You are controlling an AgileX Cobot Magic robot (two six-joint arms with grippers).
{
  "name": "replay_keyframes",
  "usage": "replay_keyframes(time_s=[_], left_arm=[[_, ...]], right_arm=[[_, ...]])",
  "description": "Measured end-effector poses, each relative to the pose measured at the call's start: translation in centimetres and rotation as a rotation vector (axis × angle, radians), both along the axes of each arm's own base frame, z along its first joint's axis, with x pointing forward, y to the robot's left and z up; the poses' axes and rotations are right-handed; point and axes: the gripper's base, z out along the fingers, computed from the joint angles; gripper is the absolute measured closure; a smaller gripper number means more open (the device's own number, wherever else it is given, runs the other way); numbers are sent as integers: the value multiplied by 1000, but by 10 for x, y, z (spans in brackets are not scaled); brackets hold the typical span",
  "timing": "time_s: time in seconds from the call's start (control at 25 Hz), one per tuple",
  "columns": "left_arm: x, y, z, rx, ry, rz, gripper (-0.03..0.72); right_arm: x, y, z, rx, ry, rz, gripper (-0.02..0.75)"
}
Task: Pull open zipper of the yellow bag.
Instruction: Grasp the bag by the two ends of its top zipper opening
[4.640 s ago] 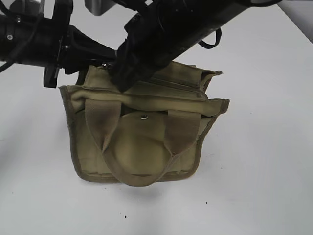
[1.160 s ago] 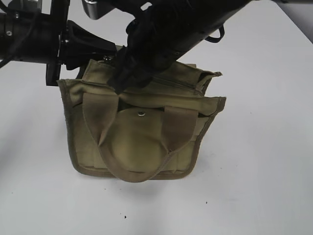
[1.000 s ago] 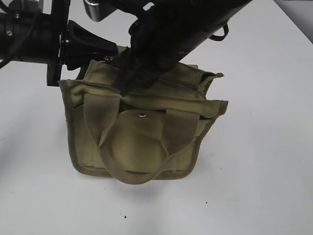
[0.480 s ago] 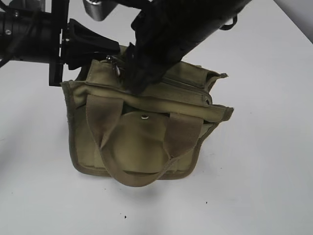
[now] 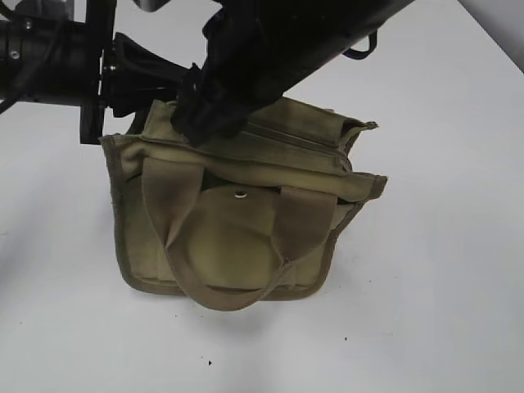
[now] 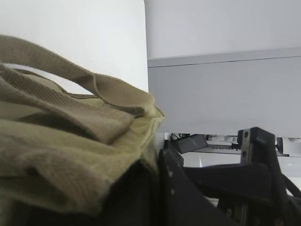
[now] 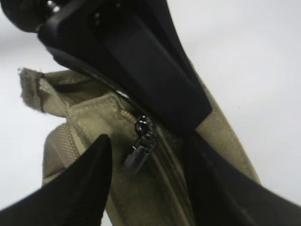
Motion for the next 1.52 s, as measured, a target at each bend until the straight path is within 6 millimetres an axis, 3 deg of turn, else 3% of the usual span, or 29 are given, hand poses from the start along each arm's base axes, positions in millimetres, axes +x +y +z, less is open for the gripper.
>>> replay_keyframes(time_s=[0.16, 0.48, 0.56, 1.0, 1.24, 1.52], left_arm=[[2, 2, -2, 17, -5, 19, 685], [3, 3, -3, 30, -10, 20, 685], [2, 3, -3, 32, -9, 17, 685], [-2, -1, -1, -13, 10, -17, 685], [-1, -1, 0, -24, 11, -10, 685], [0, -1, 2, -36, 13, 1, 685]], right_arm=[[5, 3, -8, 15, 12, -36, 377], [8, 3, -12, -19, 20, -40, 694], [7, 2, -12, -31, 31, -37, 736], [-3, -6, -15, -129, 106, -11, 722], [-3, -4, -14, -91, 120, -28, 467], [0, -2, -12, -19, 126, -96, 422]])
